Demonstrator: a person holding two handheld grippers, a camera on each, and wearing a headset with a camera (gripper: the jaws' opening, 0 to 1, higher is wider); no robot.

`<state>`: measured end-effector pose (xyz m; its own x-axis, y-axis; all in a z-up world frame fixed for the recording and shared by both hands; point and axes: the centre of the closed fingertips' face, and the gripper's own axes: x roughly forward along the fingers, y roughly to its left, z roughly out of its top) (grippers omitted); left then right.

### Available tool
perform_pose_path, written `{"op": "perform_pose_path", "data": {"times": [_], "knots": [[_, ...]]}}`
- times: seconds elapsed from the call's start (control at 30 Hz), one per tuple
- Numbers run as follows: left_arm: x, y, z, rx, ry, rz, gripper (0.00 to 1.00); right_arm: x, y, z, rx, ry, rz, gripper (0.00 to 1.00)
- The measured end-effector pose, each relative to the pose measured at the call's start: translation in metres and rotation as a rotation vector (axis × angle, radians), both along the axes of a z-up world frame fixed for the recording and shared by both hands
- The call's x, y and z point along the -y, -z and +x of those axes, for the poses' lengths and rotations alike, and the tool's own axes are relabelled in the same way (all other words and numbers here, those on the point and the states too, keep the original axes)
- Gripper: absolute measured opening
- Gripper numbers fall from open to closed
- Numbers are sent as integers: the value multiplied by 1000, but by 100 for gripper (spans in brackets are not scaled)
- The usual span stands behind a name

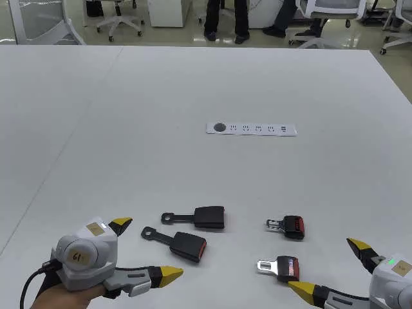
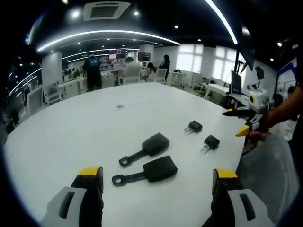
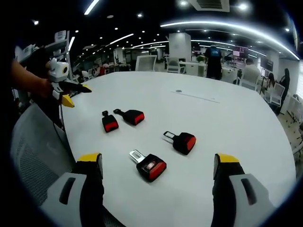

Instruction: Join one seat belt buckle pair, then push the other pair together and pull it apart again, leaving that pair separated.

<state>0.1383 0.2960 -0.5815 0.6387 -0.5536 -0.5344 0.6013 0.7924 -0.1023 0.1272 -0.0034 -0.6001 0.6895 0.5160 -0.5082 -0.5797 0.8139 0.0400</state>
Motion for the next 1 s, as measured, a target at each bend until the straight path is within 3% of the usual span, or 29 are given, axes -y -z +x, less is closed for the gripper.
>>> {"op": "perform_pose_path", "data": {"times": [1.0], "knots": [[0, 0, 0, 0, 10, 5, 97, 0, -2, -1, -6, -12, -12, 98]]}}
